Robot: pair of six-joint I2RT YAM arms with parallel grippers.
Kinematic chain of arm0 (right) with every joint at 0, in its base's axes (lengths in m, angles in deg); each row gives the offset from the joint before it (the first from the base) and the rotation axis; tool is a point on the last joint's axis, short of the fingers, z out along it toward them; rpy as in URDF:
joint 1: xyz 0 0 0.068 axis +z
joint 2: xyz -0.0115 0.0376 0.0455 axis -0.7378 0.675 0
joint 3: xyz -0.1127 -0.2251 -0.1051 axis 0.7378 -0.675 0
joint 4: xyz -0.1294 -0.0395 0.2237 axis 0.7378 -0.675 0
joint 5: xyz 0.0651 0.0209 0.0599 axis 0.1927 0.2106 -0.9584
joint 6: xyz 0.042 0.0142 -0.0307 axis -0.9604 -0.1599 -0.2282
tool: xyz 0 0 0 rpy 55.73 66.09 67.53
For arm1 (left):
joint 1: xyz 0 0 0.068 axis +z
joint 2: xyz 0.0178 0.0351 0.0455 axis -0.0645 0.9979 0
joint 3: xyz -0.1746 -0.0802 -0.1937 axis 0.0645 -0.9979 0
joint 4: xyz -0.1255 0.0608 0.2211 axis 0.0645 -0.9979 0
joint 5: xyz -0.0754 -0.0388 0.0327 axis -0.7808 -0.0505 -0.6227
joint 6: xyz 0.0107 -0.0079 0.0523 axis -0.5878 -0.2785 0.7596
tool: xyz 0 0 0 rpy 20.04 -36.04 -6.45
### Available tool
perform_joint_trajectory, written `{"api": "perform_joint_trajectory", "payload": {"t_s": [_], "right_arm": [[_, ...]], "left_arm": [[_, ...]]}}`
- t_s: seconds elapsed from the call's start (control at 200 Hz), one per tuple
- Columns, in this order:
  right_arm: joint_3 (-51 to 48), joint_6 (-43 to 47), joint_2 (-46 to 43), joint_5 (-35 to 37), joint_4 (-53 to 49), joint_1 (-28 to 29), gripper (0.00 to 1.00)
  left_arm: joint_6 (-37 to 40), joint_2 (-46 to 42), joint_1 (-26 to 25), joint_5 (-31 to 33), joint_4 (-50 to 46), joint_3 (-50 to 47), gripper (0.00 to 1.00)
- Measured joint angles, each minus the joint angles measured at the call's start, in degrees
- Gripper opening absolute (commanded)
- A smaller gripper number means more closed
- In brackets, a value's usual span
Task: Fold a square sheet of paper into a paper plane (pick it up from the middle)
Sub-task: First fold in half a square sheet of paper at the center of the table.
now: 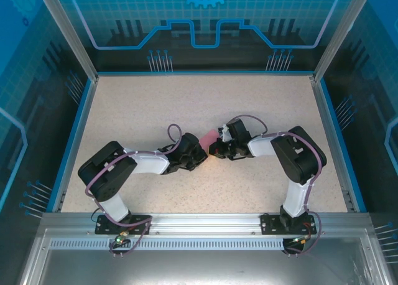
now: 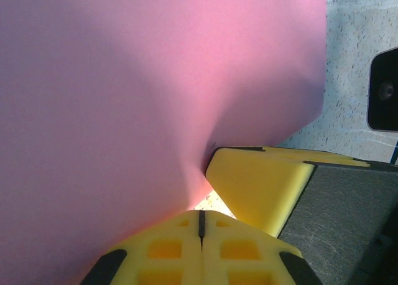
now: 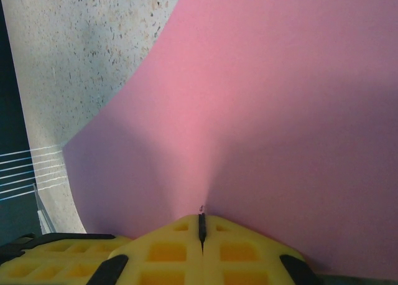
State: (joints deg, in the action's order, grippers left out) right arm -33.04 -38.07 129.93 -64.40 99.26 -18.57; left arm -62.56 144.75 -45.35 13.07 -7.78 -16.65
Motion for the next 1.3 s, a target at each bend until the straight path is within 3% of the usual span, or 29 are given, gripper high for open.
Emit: {"api": "perform_joint_trajectory", "payload": {"t_s": [1.08, 1.3], "right_arm": [[-0.7, 1.2, 0.0, -1.5, 0.8, 0.3, 0.00], [0.4, 3.5, 0.5, -1.9, -1.8, -1.1, 0.00]], "left_arm": [[0.4, 1.7, 0.0, 0.6, -2.6, 0.9, 0.00], [-1.7, 1.8, 0.0, 1.0, -10.2, 4.2, 0.00]]}}
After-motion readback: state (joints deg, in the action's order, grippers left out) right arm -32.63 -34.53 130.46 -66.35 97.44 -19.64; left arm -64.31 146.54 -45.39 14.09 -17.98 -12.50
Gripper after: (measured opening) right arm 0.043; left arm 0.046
